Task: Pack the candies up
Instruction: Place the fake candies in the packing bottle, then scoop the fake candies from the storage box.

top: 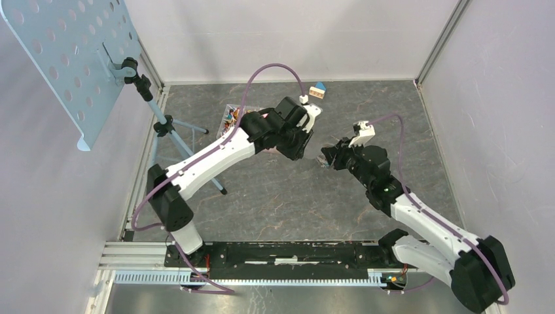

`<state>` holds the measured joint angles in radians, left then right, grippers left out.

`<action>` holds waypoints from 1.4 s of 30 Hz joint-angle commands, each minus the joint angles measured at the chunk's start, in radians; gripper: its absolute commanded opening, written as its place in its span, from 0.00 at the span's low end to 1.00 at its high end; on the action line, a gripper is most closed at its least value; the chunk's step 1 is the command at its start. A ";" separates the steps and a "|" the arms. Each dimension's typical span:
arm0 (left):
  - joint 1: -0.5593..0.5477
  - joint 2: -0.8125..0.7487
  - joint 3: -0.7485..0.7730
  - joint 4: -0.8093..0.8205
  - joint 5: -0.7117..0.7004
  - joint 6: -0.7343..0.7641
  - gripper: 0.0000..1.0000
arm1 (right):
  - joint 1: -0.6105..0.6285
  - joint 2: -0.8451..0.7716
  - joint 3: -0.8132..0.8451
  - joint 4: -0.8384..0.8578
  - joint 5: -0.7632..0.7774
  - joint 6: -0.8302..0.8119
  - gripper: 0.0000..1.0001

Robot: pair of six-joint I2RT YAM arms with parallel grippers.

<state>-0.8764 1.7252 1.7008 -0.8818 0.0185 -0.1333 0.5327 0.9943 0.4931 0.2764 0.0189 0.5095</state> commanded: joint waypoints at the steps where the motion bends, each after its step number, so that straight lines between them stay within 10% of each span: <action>1: 0.004 -0.127 -0.037 0.018 -0.055 0.037 0.02 | 0.000 -0.097 0.099 -0.080 0.032 -0.034 0.34; 11: 0.077 -0.301 -0.144 -0.005 -0.143 0.031 0.02 | -0.001 -0.366 0.127 -0.270 0.107 -0.073 0.98; 28: 0.562 -0.260 -0.097 -0.249 -0.206 0.181 0.02 | -0.002 -0.578 0.138 -0.420 0.118 -0.112 0.98; 42: 0.658 -0.074 0.014 -0.269 -0.131 0.241 0.02 | -0.001 -0.577 0.130 -0.415 0.096 -0.099 0.98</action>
<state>-0.2214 1.6211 1.6413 -1.1477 -0.1444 0.0498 0.5327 0.4217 0.6033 -0.1535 0.1284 0.4141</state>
